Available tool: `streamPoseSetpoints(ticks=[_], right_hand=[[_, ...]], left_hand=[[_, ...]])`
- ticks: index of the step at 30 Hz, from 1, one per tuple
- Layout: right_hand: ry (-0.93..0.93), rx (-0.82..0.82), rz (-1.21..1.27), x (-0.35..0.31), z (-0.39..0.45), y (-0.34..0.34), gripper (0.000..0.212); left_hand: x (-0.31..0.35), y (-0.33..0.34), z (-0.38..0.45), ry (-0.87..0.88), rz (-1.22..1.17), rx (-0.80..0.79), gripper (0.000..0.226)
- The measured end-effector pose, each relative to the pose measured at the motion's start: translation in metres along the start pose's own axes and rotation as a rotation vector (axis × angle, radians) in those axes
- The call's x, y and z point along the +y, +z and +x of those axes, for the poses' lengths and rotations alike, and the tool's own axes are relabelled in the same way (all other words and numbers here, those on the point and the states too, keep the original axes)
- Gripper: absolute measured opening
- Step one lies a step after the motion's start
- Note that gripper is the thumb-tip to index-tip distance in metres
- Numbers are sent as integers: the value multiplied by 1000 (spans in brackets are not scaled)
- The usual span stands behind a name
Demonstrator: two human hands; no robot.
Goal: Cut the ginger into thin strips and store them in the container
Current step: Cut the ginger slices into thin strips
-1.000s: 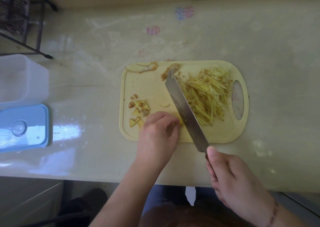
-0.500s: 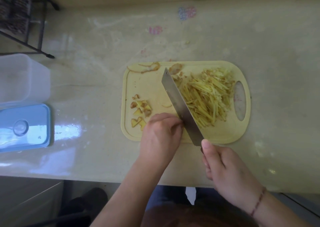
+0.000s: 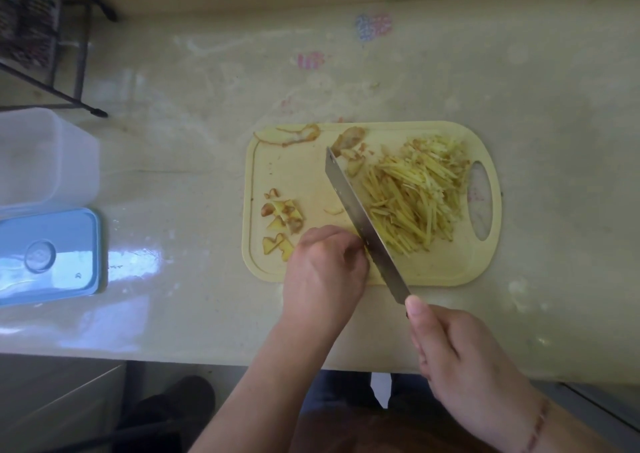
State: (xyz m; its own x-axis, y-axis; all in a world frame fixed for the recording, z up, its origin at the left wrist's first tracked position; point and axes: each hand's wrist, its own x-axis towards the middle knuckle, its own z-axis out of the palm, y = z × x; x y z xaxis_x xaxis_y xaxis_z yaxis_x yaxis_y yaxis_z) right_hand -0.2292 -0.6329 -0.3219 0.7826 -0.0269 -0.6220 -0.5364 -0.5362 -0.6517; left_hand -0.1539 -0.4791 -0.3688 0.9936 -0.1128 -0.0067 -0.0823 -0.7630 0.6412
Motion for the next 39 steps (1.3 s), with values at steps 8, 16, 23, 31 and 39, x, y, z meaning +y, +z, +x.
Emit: streamPoseSetpoints(ticks=[8, 16, 23, 31, 39], right_hand=[[18, 9, 43, -3, 11, 4, 73], [-15, -2, 82, -4, 0, -3, 75], [-7, -19, 28, -3, 0, 2, 81], [-7, 33, -43, -2, 5, 9, 87], [-8, -22, 83, -7, 10, 0, 73]], left_hand=[[-4, 0, -3, 16, -24, 5, 13], [-7, -7, -10, -16, -14, 45, 14], [-6, -1, -6, 16, 70, 59, 12], [-10, 1, -5, -9, 120, 34, 7], [-13, -4, -7, 1, 93, 17, 13]])
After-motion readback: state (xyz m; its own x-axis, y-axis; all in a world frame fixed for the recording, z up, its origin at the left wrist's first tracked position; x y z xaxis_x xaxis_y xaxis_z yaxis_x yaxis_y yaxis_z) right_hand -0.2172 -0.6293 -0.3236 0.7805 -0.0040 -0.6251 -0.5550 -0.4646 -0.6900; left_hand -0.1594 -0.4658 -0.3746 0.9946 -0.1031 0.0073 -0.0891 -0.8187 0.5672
